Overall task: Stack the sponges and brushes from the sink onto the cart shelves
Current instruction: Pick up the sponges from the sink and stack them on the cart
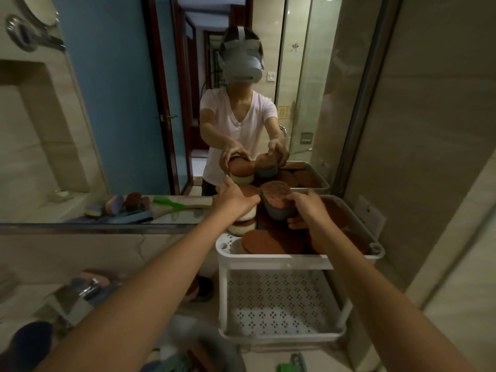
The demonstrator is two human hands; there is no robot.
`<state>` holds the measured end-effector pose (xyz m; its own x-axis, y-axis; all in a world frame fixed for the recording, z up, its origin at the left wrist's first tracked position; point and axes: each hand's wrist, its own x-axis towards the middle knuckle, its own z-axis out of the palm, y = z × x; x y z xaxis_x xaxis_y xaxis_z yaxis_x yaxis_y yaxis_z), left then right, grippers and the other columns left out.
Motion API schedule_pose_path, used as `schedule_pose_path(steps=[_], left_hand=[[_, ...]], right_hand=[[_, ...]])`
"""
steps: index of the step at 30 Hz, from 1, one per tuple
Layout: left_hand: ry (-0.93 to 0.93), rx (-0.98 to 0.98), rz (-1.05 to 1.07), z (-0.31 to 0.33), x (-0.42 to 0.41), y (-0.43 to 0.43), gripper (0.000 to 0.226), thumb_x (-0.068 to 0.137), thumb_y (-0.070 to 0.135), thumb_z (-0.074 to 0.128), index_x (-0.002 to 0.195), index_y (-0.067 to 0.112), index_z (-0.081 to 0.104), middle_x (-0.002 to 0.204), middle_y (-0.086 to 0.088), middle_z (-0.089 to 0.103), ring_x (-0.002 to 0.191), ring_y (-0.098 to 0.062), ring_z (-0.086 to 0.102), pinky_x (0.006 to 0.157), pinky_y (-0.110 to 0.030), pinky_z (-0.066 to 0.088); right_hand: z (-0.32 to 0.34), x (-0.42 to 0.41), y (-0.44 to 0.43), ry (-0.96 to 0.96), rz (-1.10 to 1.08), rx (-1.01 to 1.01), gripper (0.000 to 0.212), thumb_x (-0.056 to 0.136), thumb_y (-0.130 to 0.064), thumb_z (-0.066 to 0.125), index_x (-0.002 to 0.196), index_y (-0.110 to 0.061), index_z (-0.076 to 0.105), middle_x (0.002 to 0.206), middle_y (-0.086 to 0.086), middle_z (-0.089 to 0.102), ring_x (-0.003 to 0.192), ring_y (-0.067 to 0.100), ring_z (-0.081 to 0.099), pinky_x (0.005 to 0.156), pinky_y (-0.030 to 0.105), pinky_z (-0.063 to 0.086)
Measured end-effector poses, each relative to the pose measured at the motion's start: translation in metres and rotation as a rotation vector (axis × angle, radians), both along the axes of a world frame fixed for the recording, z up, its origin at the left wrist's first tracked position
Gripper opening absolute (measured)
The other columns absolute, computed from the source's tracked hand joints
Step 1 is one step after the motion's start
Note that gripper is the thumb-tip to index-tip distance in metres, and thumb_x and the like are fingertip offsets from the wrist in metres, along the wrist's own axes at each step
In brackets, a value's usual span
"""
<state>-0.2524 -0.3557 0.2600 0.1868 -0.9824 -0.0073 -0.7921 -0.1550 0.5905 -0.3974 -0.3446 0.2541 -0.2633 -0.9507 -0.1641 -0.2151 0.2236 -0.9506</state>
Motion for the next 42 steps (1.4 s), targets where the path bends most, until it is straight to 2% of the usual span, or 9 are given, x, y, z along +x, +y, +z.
schedule_pose_path(steps=[4, 6, 10, 15, 19, 22, 29, 38, 42], left_hand=[[-0.035, -0.004, -0.009, -0.001, -0.001, 0.003, 0.095, 0.086, 0.052, 0.053, 0.149, 0.006, -0.002, 0.154, -0.020, 0.019, 0.138, -0.036, 0.029, 0.107, -0.041, 0.034], [-0.029, -0.009, -0.004, -0.004, -0.001, 0.003, 0.088, 0.089, 0.051, 0.048, 0.149, 0.006, 0.002, 0.154, -0.021, 0.020, 0.140, -0.035, 0.027, 0.109, -0.041, 0.032], [0.000, -0.044, 0.012, -0.006, 0.003, 0.000, 0.063, 0.099, 0.040, 0.031, 0.148, 0.005, 0.014, 0.149, -0.022, 0.031, 0.135, -0.037, 0.035, 0.106, -0.041, 0.034], [-0.008, -0.075, -0.090, -0.008, 0.012, 0.007, 0.052, 0.098, 0.033, 0.031, 0.146, 0.015, 0.024, 0.147, -0.018, 0.036, 0.132, -0.034, 0.039, 0.102, -0.039, 0.037], [0.034, -0.004, -0.268, -0.008, 0.025, 0.017, 0.070, 0.085, 0.040, 0.057, 0.146, 0.023, 0.026, 0.143, -0.006, 0.043, 0.124, -0.024, 0.048, 0.090, -0.030, 0.043], [-0.051, -0.019, -0.322, -0.012, 0.028, 0.017, 0.083, 0.078, 0.033, 0.070, 0.146, 0.021, 0.025, 0.144, -0.007, 0.042, 0.127, -0.024, 0.046, 0.100, -0.033, 0.042], [-0.104, -0.118, -0.317, -0.019, 0.027, 0.017, 0.079, 0.081, 0.030, 0.068, 0.147, 0.017, 0.026, 0.147, -0.008, 0.040, 0.132, -0.024, 0.041, 0.103, -0.031, 0.037], [-0.146, -0.067, -0.286, -0.029, 0.023, 0.020, 0.077, 0.089, 0.036, 0.056, 0.150, 0.025, 0.011, 0.156, -0.010, 0.016, 0.143, -0.030, 0.019, 0.116, -0.042, 0.025], [-0.111, -0.005, -0.270, -0.023, 0.024, 0.021, 0.084, 0.085, 0.038, 0.061, 0.150, 0.026, 0.009, 0.157, -0.009, 0.012, 0.144, -0.029, 0.015, 0.116, -0.044, 0.025]], right_hand=[[0.000, 0.006, 0.003, 0.001, 0.014, 0.014, 0.046, 0.095, -0.024, 0.046, 0.138, -0.014, 0.032, 0.119, 0.018, 0.054, 0.058, 0.019, 0.057, 0.042, 0.025, 0.047], [-0.002, 0.008, 0.003, 0.198, 0.027, -0.016, 0.041, 0.096, -0.028, 0.043, 0.133, -0.010, 0.040, 0.110, 0.015, 0.057, 0.063, 0.019, 0.058, 0.048, 0.026, 0.047], [-0.010, 0.007, 0.001, 0.599, 0.049, -0.127, 0.035, 0.092, -0.033, 0.046, 0.109, -0.006, 0.058, 0.107, 0.013, 0.062, 0.095, 0.029, 0.060, 0.074, 0.035, 0.047], [-0.009, 0.006, 0.007, 0.611, 0.164, -0.248, 0.050, 0.089, -0.038, 0.052, 0.134, -0.020, 0.044, 0.133, 0.011, 0.055, 0.121, 0.031, 0.051, 0.097, 0.042, 0.045], [-0.009, -0.002, 0.009, 0.705, 0.364, -0.251, 0.052, 0.086, -0.040, 0.057, 0.135, -0.026, 0.046, 0.138, 0.006, 0.051, 0.125, 0.025, 0.048, 0.099, 0.035, 0.040], [-0.012, -0.003, 0.006, 0.786, 0.398, -0.238, 0.065, 0.079, -0.042, 0.063, 0.138, -0.032, 0.040, 0.140, 0.010, 0.049, 0.125, 0.029, 0.047, 0.099, 0.034, 0.040], [-0.019, 0.003, 0.002, 0.821, 0.361, -0.290, 0.065, 0.086, -0.039, 0.055, 0.142, -0.041, 0.023, 0.140, 0.018, 0.042, 0.125, 0.037, 0.044, 0.100, 0.041, 0.041], [-0.012, 0.012, 0.006, 1.090, 0.420, -0.209, 0.054, 0.092, -0.041, 0.046, 0.143, -0.035, 0.028, 0.145, 0.020, 0.031, 0.133, 0.041, 0.027, 0.106, 0.047, 0.032], [-0.008, 0.013, 0.009, 1.180, 0.447, -0.160, 0.056, 0.093, -0.044, 0.044, 0.144, -0.036, 0.024, 0.155, 0.013, 0.011, 0.141, 0.039, 0.013, 0.111, 0.054, 0.022]])
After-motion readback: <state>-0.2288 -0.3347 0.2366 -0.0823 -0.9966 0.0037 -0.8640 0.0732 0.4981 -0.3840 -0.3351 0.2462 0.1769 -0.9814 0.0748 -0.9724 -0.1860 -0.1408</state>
